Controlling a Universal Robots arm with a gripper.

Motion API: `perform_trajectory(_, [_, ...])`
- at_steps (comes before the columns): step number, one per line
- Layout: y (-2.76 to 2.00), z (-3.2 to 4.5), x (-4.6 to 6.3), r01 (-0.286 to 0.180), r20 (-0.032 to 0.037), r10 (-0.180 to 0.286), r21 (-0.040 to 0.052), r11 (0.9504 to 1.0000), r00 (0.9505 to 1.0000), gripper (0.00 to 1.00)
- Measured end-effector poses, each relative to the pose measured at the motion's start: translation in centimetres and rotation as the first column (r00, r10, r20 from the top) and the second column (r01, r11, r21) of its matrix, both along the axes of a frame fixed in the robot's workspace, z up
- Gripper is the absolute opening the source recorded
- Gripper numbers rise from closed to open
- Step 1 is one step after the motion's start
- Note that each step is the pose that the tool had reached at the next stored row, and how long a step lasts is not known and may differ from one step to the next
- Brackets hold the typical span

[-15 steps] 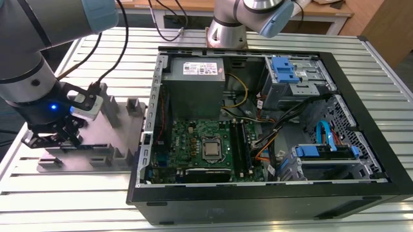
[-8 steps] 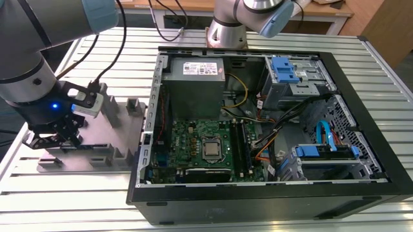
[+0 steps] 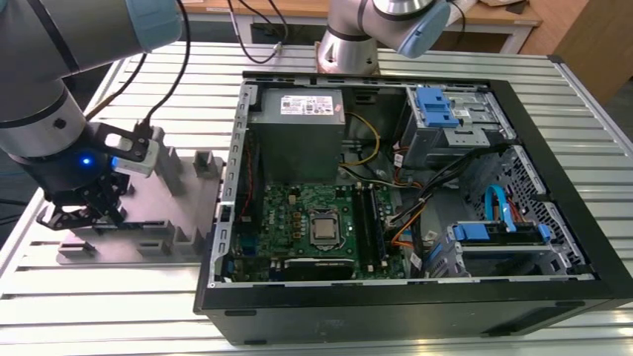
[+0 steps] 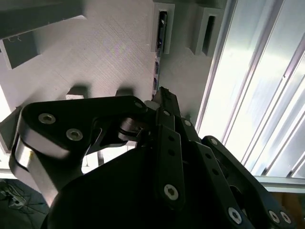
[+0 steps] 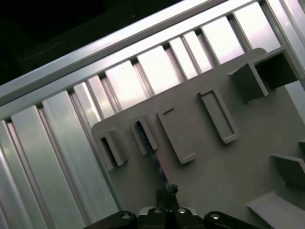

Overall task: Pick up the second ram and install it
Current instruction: 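Pick up the second ram and move it above second insertion slot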

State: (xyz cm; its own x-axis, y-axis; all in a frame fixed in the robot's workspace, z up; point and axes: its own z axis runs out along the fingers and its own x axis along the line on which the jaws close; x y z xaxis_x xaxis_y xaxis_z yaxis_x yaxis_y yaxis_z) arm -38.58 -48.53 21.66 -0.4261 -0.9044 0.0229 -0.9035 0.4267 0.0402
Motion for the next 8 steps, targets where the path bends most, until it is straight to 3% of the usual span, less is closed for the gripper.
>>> perform_trajectory(8, [0.0, 0.0, 0.0, -0.074, 0.0, 0.074, 0.0, 0.9973, 0.9973, 0.07])
